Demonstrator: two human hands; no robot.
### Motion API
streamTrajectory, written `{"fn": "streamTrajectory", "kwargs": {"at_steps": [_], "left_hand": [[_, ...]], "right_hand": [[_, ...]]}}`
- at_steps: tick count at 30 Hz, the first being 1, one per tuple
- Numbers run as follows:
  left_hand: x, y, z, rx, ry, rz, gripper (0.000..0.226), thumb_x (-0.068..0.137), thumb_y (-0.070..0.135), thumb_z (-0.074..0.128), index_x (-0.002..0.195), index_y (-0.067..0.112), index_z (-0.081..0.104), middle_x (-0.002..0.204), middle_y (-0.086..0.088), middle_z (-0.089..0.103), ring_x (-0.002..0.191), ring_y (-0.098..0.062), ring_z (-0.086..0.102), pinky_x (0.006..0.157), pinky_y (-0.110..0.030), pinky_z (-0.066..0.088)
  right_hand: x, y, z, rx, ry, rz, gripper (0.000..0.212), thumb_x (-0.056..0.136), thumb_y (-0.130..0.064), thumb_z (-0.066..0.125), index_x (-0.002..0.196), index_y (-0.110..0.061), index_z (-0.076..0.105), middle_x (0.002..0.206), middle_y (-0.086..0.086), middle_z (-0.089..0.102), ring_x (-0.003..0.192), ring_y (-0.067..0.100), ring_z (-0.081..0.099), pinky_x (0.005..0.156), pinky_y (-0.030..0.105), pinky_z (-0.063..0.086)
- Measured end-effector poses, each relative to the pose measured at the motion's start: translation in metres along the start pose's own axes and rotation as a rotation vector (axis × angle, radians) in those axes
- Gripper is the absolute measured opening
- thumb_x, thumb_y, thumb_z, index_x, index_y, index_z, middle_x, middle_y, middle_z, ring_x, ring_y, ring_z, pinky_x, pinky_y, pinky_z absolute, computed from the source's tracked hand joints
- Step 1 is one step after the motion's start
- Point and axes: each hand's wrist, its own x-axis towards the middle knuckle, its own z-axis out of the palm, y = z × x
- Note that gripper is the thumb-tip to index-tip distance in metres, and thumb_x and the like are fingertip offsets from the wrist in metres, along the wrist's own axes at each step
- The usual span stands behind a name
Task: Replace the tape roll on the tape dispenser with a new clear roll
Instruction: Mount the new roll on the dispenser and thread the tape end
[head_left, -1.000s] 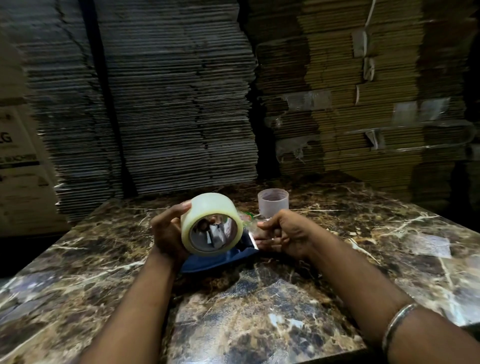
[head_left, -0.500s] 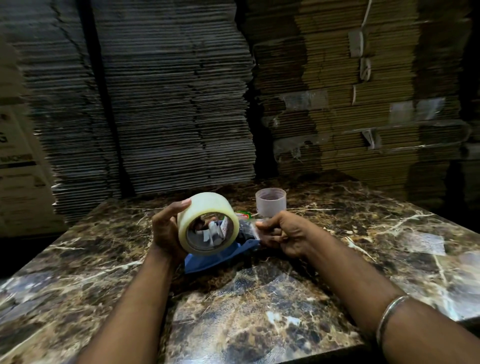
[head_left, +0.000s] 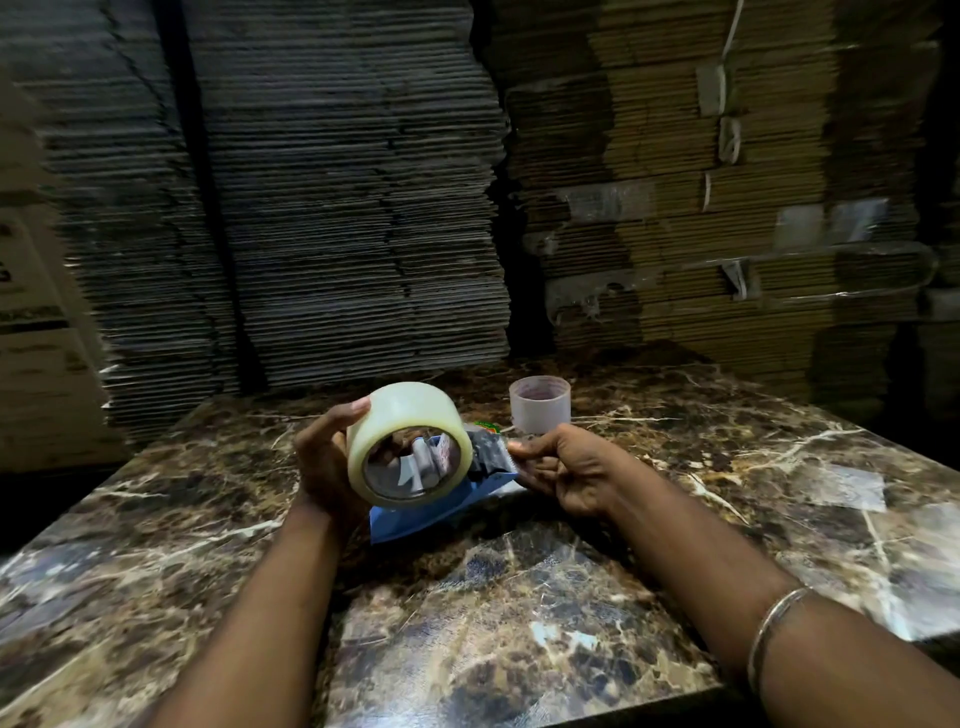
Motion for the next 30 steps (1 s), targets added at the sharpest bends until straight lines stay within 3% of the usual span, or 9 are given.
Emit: {"fn": "streamTrajectory", "kwargs": {"at_steps": [3,7,13,16,19,21,24,27,30], "left_hand": [[-0.003,0.0,0.001,-0.017,-0.002,-0.012,0.053,0.09,0.024,0.035,0.066,0.003,0.077,0.064,-0.014,0.072,0.059,-0.025,0.07,0.06,-0.027,0.058],[-0.001,0.001,-0.005,0.022,0.035,-0.002,0.028,0.064,0.029,0.064,0.069,0.004,0.077,0.06,-0.01,0.068,0.058,-0.023,0.065,0.062,-0.026,0.052],[0.0,0.001,-0.006,-0.012,-0.001,0.052,0.043,0.036,0.039,0.082,0.064,0.007,0.076,0.05,-0.003,0.064,0.048,-0.015,0.061,0.053,-0.02,0.048],[-0.003,0.002,-0.002,-0.036,0.01,0.104,0.02,0.055,0.028,0.072,0.057,0.008,0.074,0.043,-0.001,0.06,0.042,-0.012,0.059,0.048,-0.016,0.047],[-0.006,0.003,0.001,-0.034,0.011,0.122,0.019,0.06,0.024,0.066,0.051,0.009,0.071,0.039,0.002,0.056,0.038,-0.01,0.055,0.046,-0.015,0.045],[-0.006,0.004,0.001,-0.022,-0.006,0.145,0.023,0.047,0.033,0.076,0.049,0.011,0.069,0.038,0.003,0.053,0.037,-0.01,0.053,0.046,-0.015,0.043],[-0.004,0.004,-0.003,-0.025,0.005,0.14,0.023,0.065,0.027,0.065,0.049,0.012,0.068,0.036,0.001,0.051,0.035,-0.01,0.049,0.045,-0.015,0.041],[-0.004,0.005,-0.004,-0.035,0.034,0.115,0.028,0.06,0.037,0.07,0.057,0.009,0.072,0.043,-0.002,0.058,0.043,-0.014,0.054,0.05,-0.02,0.043],[-0.008,0.004,0.005,-0.08,0.031,0.136,0.045,0.077,0.03,0.05,0.039,0.009,0.063,0.034,0.005,0.05,0.033,-0.008,0.05,0.04,-0.014,0.041]], "right_hand": [[-0.001,0.0,0.0,0.009,-0.01,0.007,0.013,0.087,0.011,0.054,0.078,0.006,0.062,0.081,0.017,0.068,0.075,0.021,0.063,0.07,0.029,0.055],[-0.001,-0.001,-0.001,0.018,-0.038,0.011,0.014,0.087,0.008,0.055,0.078,0.004,0.064,0.074,0.016,0.069,0.072,0.02,0.063,0.068,0.026,0.057],[-0.008,-0.004,0.0,0.108,-0.107,0.018,0.019,0.091,0.009,0.051,0.078,0.007,0.064,0.067,0.016,0.07,0.053,0.018,0.069,0.064,0.029,0.059],[-0.01,-0.004,0.002,0.14,-0.123,0.014,0.022,0.092,0.009,0.049,0.077,0.009,0.065,0.07,0.017,0.072,0.054,0.019,0.071,0.058,0.027,0.059],[-0.011,-0.002,0.003,0.149,-0.112,0.01,0.017,0.092,0.009,0.05,0.082,0.009,0.063,0.072,0.018,0.071,0.055,0.02,0.072,0.056,0.027,0.059],[-0.011,-0.002,0.004,0.153,-0.11,0.01,0.015,0.092,0.009,0.05,0.083,0.008,0.062,0.075,0.019,0.07,0.055,0.02,0.072,0.055,0.027,0.06],[-0.012,0.0,0.005,0.145,-0.11,0.019,0.012,0.092,0.009,0.051,0.084,0.006,0.06,0.073,0.018,0.068,0.051,0.02,0.07,0.048,0.025,0.059],[-0.013,-0.001,0.005,0.132,-0.088,0.017,0.019,0.094,0.009,0.048,0.08,0.006,0.06,0.064,0.016,0.067,0.044,0.017,0.066,0.039,0.021,0.054],[0.002,0.003,0.0,0.152,-0.032,0.04,0.021,0.096,0.007,0.042,0.083,0.005,0.058,0.066,0.013,0.057,0.033,0.007,0.054,0.032,0.015,0.047]]}}
